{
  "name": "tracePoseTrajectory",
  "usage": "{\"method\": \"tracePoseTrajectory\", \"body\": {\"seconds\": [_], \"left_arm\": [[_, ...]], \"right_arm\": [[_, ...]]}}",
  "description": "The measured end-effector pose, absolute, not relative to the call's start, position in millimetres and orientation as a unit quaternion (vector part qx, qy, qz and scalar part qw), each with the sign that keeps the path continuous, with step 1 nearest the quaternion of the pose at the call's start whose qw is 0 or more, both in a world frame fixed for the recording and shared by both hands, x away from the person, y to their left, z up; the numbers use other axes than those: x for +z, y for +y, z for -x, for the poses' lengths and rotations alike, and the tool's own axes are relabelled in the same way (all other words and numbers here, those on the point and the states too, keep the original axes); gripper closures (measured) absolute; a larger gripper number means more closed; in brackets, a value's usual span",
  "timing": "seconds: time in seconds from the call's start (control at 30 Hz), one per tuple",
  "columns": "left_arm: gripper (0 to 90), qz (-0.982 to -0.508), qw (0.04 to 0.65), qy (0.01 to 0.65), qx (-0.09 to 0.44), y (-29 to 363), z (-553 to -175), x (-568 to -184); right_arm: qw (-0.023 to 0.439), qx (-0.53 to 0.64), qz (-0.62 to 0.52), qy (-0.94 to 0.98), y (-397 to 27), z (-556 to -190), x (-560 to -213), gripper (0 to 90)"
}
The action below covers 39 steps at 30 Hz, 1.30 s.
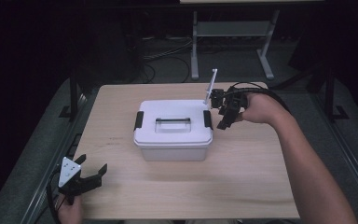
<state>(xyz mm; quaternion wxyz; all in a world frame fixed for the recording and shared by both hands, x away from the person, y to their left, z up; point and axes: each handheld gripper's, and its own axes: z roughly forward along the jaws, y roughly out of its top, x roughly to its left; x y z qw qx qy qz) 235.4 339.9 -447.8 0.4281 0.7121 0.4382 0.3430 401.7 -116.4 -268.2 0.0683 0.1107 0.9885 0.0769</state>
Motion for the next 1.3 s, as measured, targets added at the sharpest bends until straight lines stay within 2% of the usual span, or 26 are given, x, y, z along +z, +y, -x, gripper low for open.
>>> {"method": "tracePoseTrajectory", "body": {"seconds": [1.3], "left_arm": [[13.7, -0.711, 0.427, 0.44, 0.344, 341, -235, -448]], "right_arm": [[0.052, 0.082, -0.153, 0.983, -165, -394, -297, 41.7]]}}
